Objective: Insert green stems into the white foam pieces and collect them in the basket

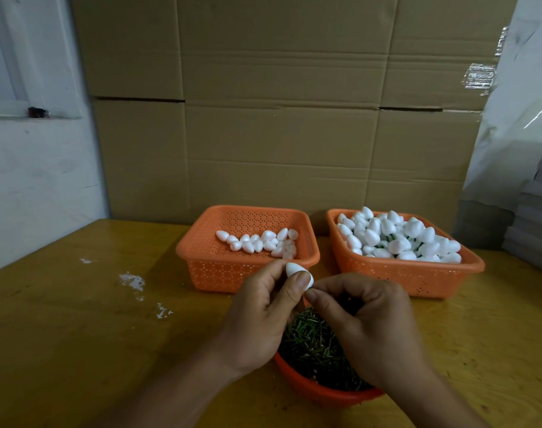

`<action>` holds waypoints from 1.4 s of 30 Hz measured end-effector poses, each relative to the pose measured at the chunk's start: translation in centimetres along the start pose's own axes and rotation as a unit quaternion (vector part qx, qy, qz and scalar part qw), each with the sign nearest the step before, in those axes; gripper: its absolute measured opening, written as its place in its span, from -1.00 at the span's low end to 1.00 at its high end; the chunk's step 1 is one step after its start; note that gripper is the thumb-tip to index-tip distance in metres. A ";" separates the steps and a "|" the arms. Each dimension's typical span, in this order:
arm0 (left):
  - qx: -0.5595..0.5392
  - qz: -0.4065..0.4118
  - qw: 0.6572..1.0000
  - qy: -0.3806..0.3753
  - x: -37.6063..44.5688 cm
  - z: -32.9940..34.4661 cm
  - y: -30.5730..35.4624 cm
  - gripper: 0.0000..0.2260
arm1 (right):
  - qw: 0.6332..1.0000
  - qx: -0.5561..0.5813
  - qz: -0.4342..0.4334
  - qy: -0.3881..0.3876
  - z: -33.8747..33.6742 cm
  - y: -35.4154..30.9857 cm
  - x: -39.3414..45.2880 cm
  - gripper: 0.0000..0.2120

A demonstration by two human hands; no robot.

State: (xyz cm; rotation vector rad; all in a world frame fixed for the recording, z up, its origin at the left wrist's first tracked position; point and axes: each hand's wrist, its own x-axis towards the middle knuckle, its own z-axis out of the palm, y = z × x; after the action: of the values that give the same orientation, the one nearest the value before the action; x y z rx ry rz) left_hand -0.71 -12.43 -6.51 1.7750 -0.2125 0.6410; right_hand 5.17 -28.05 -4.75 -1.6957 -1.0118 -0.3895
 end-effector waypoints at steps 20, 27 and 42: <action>-0.055 -0.056 0.997 0.004 -0.3 0.4 -0.2 -0.74 | 0.978 0.086 0.137 0.130 -1.8 2.8 3.0 -0.86; -0.037 -0.046 0.998 0.010 -0.4 0.4 -0.2 -0.78 | 0.963 -0.038 0.194 0.184 -4.2 7.5 6.9 -0.95; 0.050 -0.022 0.998 -0.011 -0.7 0.7 -0.1 -0.75 | 0.912 -0.295 0.234 0.162 -5.8 12.1 13.2 -0.83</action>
State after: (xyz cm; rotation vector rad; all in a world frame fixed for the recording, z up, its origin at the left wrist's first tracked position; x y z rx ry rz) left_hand -1.05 -13.14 -7.12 1.8781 -0.1599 0.6096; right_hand 23.63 -28.43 -1.06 -2.2419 -0.2202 -0.6736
